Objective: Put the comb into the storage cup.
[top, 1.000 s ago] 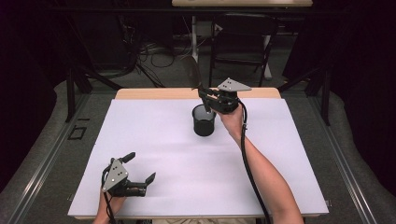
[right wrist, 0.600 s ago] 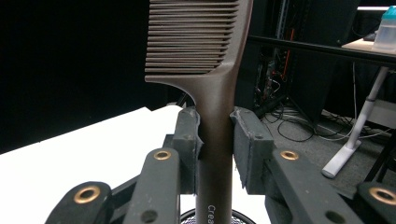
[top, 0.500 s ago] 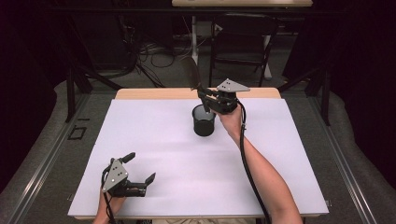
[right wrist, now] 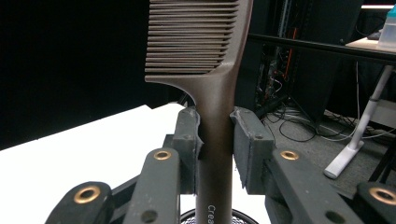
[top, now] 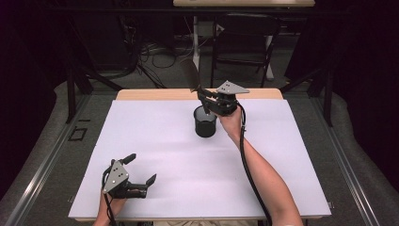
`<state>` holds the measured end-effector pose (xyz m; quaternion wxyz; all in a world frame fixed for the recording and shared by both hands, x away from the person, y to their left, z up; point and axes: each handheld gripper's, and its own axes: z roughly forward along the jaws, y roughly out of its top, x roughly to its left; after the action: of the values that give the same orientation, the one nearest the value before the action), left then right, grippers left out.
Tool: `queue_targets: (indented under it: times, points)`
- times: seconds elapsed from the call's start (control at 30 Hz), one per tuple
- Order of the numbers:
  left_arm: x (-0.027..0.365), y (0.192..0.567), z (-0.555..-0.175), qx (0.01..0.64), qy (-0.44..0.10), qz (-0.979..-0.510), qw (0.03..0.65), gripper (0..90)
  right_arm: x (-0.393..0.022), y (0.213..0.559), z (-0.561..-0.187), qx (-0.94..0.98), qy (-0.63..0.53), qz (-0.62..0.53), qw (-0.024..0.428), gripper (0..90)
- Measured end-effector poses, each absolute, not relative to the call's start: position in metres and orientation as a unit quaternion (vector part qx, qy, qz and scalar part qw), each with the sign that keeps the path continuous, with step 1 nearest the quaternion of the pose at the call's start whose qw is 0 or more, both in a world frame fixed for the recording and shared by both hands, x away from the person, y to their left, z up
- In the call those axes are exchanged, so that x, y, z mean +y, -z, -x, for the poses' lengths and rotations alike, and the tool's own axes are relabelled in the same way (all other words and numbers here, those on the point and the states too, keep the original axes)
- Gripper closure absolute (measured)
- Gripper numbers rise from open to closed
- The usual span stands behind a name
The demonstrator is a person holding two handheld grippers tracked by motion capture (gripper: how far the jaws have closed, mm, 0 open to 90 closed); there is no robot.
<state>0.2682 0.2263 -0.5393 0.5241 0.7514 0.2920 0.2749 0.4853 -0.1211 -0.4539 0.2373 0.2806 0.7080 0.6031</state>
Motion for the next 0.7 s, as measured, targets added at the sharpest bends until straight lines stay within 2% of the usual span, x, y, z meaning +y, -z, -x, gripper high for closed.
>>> queue_targets:
  times: [0.7]
  points:
    - [0.2267,0.5393,-0.2682,0.293,-0.276,-0.752,0.522,0.3,-0.1232,0.4603,-0.4928,0.72,-0.585,-0.283,0.244,72.9]
